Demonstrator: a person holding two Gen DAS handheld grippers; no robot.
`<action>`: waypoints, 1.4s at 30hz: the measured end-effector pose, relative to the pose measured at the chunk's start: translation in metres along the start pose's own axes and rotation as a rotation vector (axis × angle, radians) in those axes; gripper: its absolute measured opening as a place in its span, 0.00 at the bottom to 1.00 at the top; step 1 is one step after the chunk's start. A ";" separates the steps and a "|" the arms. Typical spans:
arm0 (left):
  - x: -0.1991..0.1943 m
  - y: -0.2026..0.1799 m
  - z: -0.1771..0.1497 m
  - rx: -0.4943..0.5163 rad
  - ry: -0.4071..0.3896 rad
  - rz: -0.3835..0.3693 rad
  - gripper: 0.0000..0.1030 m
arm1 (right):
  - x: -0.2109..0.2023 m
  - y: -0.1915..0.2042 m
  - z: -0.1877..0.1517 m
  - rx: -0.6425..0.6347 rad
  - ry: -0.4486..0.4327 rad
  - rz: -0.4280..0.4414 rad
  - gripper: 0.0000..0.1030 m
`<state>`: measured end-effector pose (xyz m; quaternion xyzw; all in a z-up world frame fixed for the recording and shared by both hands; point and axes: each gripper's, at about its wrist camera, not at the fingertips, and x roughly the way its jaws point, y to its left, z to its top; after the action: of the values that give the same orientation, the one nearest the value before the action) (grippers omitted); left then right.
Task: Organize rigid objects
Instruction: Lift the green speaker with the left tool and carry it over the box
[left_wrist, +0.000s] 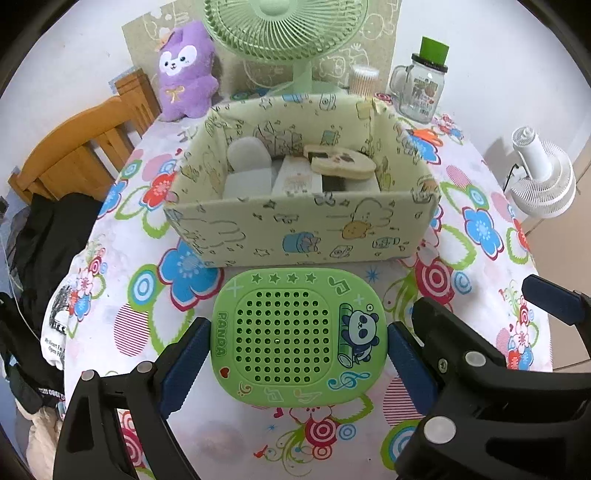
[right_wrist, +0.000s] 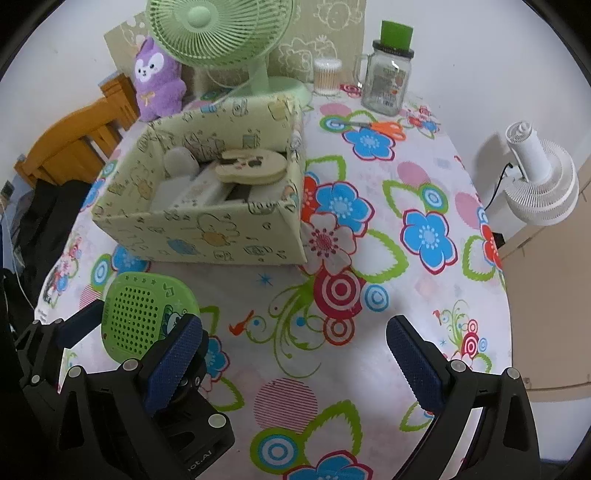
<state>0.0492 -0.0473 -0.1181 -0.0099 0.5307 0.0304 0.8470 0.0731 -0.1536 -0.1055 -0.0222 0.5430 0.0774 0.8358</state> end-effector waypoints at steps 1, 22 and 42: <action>-0.002 0.000 0.001 -0.001 -0.003 0.000 0.92 | -0.002 0.000 0.001 0.001 -0.004 0.003 0.98; -0.042 0.008 0.031 0.003 -0.071 0.018 0.92 | -0.037 0.002 0.032 0.001 -0.086 0.033 0.98; -0.035 0.018 0.066 0.039 -0.083 0.009 0.92 | -0.030 0.007 0.066 0.011 -0.093 0.025 0.98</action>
<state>0.0924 -0.0277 -0.0571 0.0101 0.4956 0.0242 0.8681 0.1195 -0.1422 -0.0505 -0.0072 0.5044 0.0855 0.8592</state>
